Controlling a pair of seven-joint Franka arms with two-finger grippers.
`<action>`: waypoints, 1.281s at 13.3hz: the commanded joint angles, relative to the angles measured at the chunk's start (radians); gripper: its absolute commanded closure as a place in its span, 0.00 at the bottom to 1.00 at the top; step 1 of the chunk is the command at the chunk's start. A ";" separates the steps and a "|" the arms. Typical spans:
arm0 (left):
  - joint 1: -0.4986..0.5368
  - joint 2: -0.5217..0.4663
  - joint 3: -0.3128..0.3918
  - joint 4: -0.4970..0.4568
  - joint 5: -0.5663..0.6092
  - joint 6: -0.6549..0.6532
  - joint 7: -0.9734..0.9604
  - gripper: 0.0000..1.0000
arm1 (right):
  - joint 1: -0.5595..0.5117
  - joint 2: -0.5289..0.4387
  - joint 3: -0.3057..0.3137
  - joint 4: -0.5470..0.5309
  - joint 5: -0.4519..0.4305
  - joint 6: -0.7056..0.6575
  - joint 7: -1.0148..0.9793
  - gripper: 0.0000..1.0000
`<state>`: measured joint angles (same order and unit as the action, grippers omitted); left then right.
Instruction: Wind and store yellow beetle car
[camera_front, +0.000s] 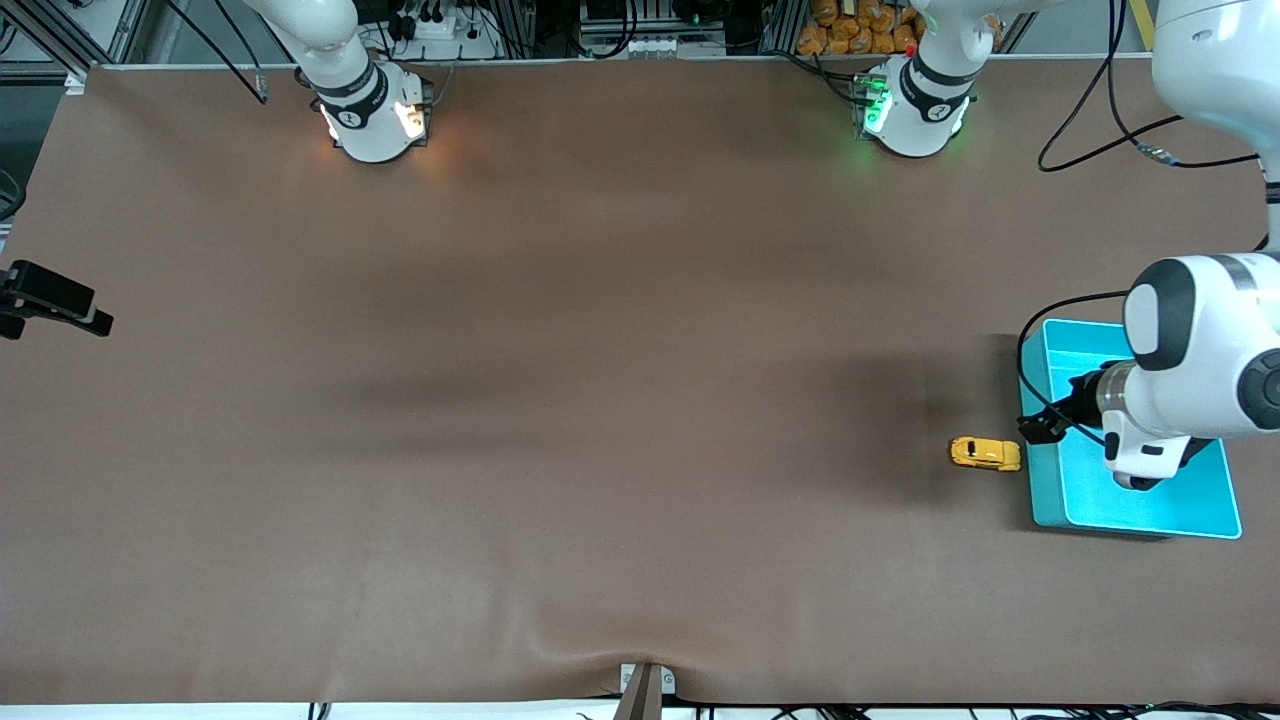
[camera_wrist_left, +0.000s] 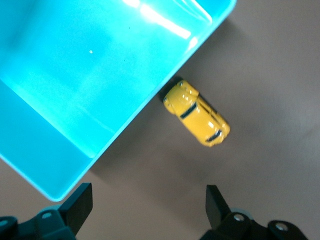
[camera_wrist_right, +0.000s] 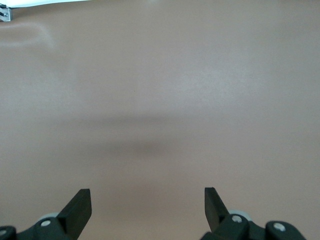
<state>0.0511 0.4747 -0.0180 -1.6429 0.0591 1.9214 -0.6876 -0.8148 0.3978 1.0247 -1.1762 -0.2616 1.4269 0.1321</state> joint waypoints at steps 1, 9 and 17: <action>0.003 -0.024 -0.005 -0.106 0.005 0.140 -0.160 0.00 | 0.003 -0.020 0.003 -0.017 0.013 0.004 0.001 0.00; 0.003 0.064 -0.005 -0.169 -0.016 0.407 -0.669 0.00 | 0.213 -0.100 -0.297 -0.011 0.099 0.006 -0.094 0.00; 0.001 0.148 -0.005 -0.170 -0.016 0.498 -0.782 0.00 | 0.736 -0.220 -0.940 -0.061 0.231 0.013 -0.167 0.00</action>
<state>0.0509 0.6157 -0.0213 -1.8104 0.0540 2.3895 -1.4566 -0.2127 0.2386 0.2422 -1.1764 -0.0619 1.4303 -0.0144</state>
